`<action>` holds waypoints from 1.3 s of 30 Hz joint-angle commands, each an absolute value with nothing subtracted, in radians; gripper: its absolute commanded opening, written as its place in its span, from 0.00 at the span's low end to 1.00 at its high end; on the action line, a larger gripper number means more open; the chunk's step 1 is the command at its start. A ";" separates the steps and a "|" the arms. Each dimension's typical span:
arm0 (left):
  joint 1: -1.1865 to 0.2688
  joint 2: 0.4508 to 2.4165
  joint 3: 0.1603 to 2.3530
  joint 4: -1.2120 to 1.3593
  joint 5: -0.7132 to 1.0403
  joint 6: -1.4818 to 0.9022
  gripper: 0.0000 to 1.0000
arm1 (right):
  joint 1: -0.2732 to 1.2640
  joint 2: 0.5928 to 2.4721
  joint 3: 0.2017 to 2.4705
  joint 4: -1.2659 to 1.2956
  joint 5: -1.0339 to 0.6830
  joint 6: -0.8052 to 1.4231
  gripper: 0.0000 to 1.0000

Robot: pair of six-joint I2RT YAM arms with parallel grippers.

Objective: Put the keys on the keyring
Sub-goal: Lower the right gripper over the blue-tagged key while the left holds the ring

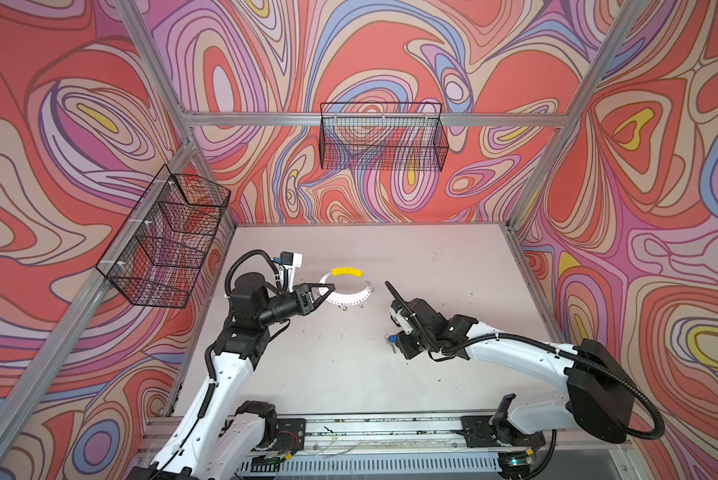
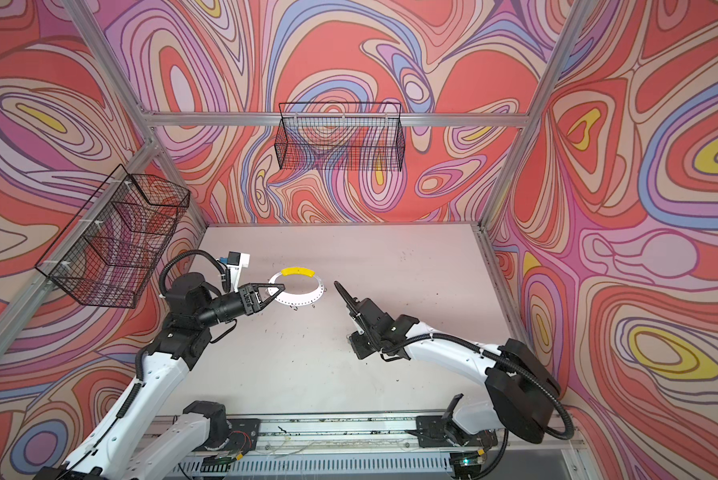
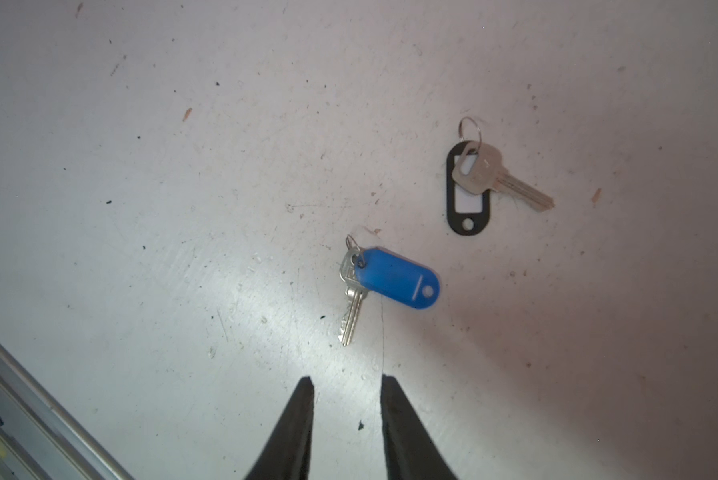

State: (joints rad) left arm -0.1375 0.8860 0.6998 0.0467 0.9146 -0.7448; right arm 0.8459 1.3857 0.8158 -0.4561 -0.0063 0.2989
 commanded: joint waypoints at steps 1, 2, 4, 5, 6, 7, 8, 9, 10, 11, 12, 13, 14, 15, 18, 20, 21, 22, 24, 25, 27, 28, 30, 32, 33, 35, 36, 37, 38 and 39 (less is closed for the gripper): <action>-0.138 0.887 0.725 0.034 0.898 -0.742 0.00 | 0.876 1.374 0.804 -0.418 0.044 0.313 0.29; -0.138 0.886 0.722 0.029 0.895 -0.740 0.00 | 0.881 1.377 0.801 -0.416 0.054 0.311 0.29; -0.138 0.882 0.712 0.027 0.888 -0.744 0.00 | 0.884 1.385 0.798 -0.408 0.063 0.305 0.27; -0.138 0.881 0.708 0.028 0.885 -0.747 0.00 | 0.888 1.390 0.800 -0.407 0.066 0.304 0.26; -0.138 0.878 0.706 0.028 0.885 -0.749 0.00 | 0.889 1.396 0.802 -0.405 0.065 0.301 0.24; -0.138 0.875 0.705 0.024 0.885 -0.749 0.00 | 0.890 1.403 0.806 -0.408 0.068 0.301 0.22; -0.138 0.874 0.706 0.018 0.882 -0.747 0.00 | 0.891 1.413 0.812 -0.410 0.074 0.302 0.22; -0.138 0.872 0.706 0.012 0.879 -0.744 0.00 | 0.891 1.426 0.817 -0.410 0.081 0.302 0.22; -0.138 0.870 0.704 0.012 0.879 -0.742 0.00 | 0.892 1.437 0.819 -0.403 0.084 0.302 0.22; -0.138 0.869 0.701 0.014 0.877 -0.742 0.00 | 0.891 1.450 0.821 -0.395 0.092 0.302 0.21; -0.138 0.870 0.697 0.018 0.877 -0.745 0.00 | 0.893 1.467 0.825 -0.387 0.097 0.301 0.21; -0.138 0.871 0.695 0.019 0.875 -0.747 0.00 | 0.892 1.481 0.831 -0.379 0.096 0.297 0.20; -0.138 0.871 0.693 0.020 0.875 -0.748 0.00 | 0.893 1.492 0.836 -0.371 0.096 0.295 0.20; -0.138 0.871 0.693 0.019 0.878 -0.750 0.00 | 0.893 1.501 0.840 -0.362 0.095 0.292 0.21; -0.138 0.868 0.692 0.015 0.878 -0.749 0.00 | 0.892 1.529 0.839 -0.342 0.103 0.283 0.20; -0.138 0.864 0.689 0.014 0.876 -0.747 0.00 | 0.891 1.547 0.839 -0.336 0.108 0.274 0.18; -0.138 0.862 0.687 0.014 0.874 -0.747 0.00 | 0.892 1.554 0.839 -0.331 0.116 0.266 0.18; -0.138 0.862 0.684 0.015 0.874 -0.749 0.00 | 0.892 1.561 0.839 -0.324 0.123 0.260 0.18; -0.138 0.860 0.681 0.014 0.876 -0.750 0.00 | 0.892 1.576 0.846 -0.315 0.132 0.251 0.18; -0.138 0.861 0.681 0.012 0.877 -0.750 0.00 | 0.891 1.584 0.852 -0.309 0.128 0.246 0.18; -0.138 0.857 0.680 0.009 0.877 -0.749 0.00 | 0.891 1.598 0.859 -0.296 0.119 0.242 0.18; -0.138 0.855 0.680 0.009 0.876 -0.749 0.00 | 0.892 1.605 0.860 -0.291 0.120 0.241 0.18; -0.138 0.851 0.678 0.008 0.873 -0.747 0.00 | 0.892 1.621 0.864 -0.283 0.125 0.235 0.18; -0.138 0.850 0.677 0.005 0.871 -0.747 0.00 | 0.889 1.631 0.868 -0.279 0.134 0.233 0.18; -0.138 0.852 0.677 0.003 0.873 -0.746 0.00 | 0.887 1.632 0.869 -0.279 0.136 0.233 0.18; -0.138 0.852 0.675 0.003 0.872 -0.746 0.00 | 0.882 1.629 0.870 -0.276 0.131 0.231 0.19; -0.138 0.851 0.675 0.003 0.873 -0.746 0.00 | 0.878 1.629 0.870 -0.278 0.132 0.229 0.19; -0.138 0.852 0.675 0.002 0.872 -0.746 0.00 | 0.874 1.630 0.870 -0.279 0.133 0.226 0.19; -0.138 0.853 0.675 0.002 0.872 -0.744 0.00 | 0.869 1.630 0.870 -0.278 0.130 0.223 0.20; -0.138 0.855 0.674 0.005 0.873 -0.744 0.00 | 0.863 1.631 0.869 -0.279 0.126 0.219 0.20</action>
